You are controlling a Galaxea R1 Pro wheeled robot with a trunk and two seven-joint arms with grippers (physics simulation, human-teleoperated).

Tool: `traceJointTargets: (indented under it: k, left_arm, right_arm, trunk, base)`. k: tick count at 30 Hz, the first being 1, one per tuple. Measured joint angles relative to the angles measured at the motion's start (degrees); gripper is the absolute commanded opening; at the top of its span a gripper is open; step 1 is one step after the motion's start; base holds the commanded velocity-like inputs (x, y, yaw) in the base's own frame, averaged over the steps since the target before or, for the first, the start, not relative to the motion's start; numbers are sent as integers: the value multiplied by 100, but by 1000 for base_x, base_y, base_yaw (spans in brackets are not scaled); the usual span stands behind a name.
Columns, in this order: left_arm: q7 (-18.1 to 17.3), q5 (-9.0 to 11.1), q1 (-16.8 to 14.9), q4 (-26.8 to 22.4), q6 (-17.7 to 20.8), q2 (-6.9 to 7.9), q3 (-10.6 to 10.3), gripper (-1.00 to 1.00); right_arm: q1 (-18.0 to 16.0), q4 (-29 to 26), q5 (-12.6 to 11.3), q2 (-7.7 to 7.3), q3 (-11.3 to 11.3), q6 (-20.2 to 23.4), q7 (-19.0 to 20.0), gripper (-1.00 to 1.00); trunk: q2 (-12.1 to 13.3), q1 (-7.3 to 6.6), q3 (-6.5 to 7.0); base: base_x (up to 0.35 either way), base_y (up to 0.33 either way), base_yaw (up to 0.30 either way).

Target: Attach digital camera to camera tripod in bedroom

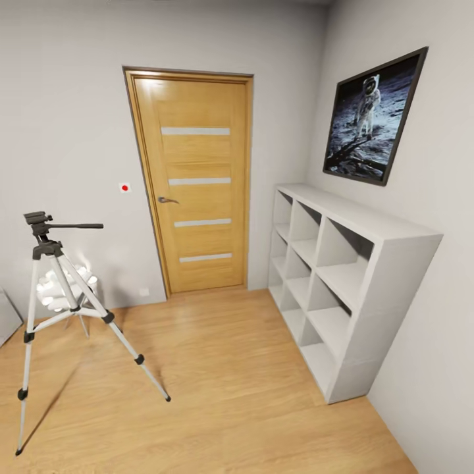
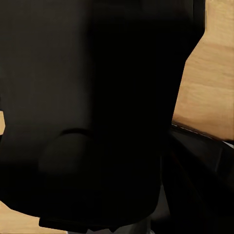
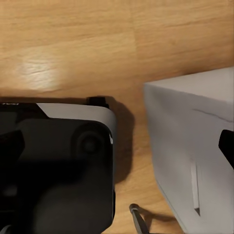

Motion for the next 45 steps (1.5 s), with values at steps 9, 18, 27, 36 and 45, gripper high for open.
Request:
traceJointTargets:
  k: [9, 18, 27, 36, 45]
  left_arm:
    - [0, -1, 0, 0, 0, -3, 0, -100]
    - [0, -1, 0, 0, 0, -3, 1, -100]
    - [0, 0, 0, 0, 0, -4, 0, -100]
    - [0, 1, 0, 0, 0, -4, 0, -100]
    - [0, 1, 0, 0, 0, -4, 0, -100]
  right_arm:
    - [0, 0, 0, 0, 0, -7, 0, 100]
    - [0, 0, -6, -7, -2, -7, -3, 100]
    - [0, 0, -8, -13, 0, -7, -2, 100]
    - [0, 0, -8, -13, 0, -7, -1, 100]
    - [0, 0, -8, -24, -1, 7, -4, 100]
  trunk:
    - [0, 0, 0]
    - [0, 0, 0]
    - [0, 0, 0]
    - [0, 0, 0]
    - [0, 0, 0]
  base:
    - [0, 0, 267]
    - [0, 0, 268]
    - [0, 0, 268]
    - [0, 0, 268]
    - [0, 0, 250]
